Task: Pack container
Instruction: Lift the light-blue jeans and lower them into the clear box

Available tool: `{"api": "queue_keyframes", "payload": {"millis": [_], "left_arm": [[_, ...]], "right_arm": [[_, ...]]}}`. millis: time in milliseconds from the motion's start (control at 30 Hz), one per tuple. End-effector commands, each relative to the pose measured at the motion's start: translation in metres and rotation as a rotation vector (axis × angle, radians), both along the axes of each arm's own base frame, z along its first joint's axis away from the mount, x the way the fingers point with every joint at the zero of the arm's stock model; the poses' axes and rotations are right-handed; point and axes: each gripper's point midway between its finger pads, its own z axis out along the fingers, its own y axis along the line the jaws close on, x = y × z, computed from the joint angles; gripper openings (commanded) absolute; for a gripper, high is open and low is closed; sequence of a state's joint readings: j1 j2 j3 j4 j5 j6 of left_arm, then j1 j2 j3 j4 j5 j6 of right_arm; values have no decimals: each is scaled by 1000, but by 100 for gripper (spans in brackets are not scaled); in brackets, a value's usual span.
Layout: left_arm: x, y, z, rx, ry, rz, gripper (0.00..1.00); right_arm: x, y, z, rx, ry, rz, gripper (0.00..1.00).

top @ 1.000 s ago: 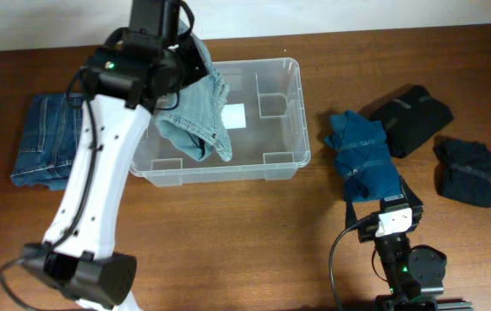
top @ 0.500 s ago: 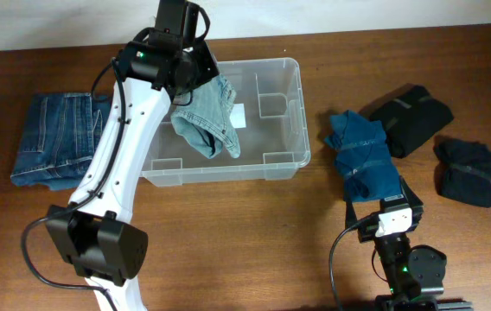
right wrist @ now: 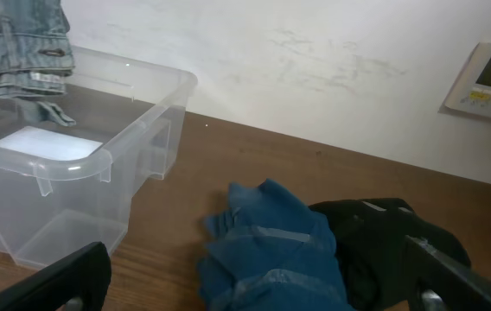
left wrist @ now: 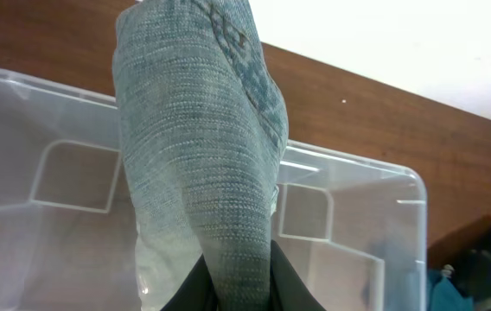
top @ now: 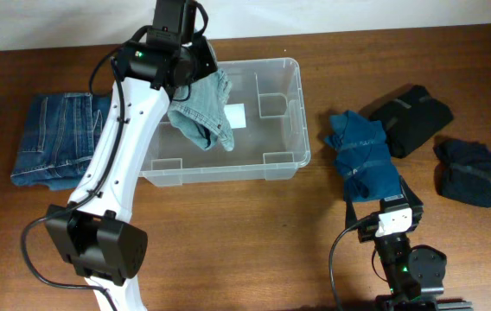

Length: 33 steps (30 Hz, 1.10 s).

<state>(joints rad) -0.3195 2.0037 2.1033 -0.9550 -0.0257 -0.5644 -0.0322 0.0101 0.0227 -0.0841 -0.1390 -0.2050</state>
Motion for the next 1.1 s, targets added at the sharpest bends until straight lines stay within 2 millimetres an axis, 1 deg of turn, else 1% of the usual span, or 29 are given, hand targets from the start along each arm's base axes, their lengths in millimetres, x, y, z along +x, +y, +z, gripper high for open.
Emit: {"api": "queue_keyframes", "payload": {"millis": [0, 167, 300, 333, 400, 500, 600, 633, 700, 900, 967, 1067], "left_arm": [[0, -9, 9, -23, -24, -43, 1], [2, -5, 1, 31, -20, -69, 1], [6, -6, -21, 58, 20, -82, 1], [7, -6, -30, 63, 39, -83, 1], [7, -6, -38, 71, 59, -82, 1], [6, -5, -56, 91, 105, -83, 1], [2, -1, -67, 115, 143, -76, 1], [1, 2, -69, 127, 152, -70, 1], [-4, 16, -75, 197, 179, -34, 1], [-14, 45, -79, 338, 218, 39, 1], [-16, 53, -79, 384, 225, 49, 1], [-18, 58, -79, 442, 229, 8, 1]], "right_arm": [[0, -3, -3, 12, 4, -18, 98], [0, -3, -3, 12, 4, -17, 98], [0, -3, -3, 12, 4, -17, 98], [0, -3, -3, 12, 4, -17, 98], [0, -3, -3, 12, 4, -17, 98], [0, -3, -3, 12, 4, -18, 98], [0, -3, -3, 12, 4, -18, 98], [0, -3, -3, 12, 4, -18, 98], [0, -3, -3, 12, 4, -17, 98], [0, -3, -3, 12, 4, -17, 98], [0, -3, -3, 12, 4, -18, 98], [0, -3, -3, 12, 4, -18, 98]]}}
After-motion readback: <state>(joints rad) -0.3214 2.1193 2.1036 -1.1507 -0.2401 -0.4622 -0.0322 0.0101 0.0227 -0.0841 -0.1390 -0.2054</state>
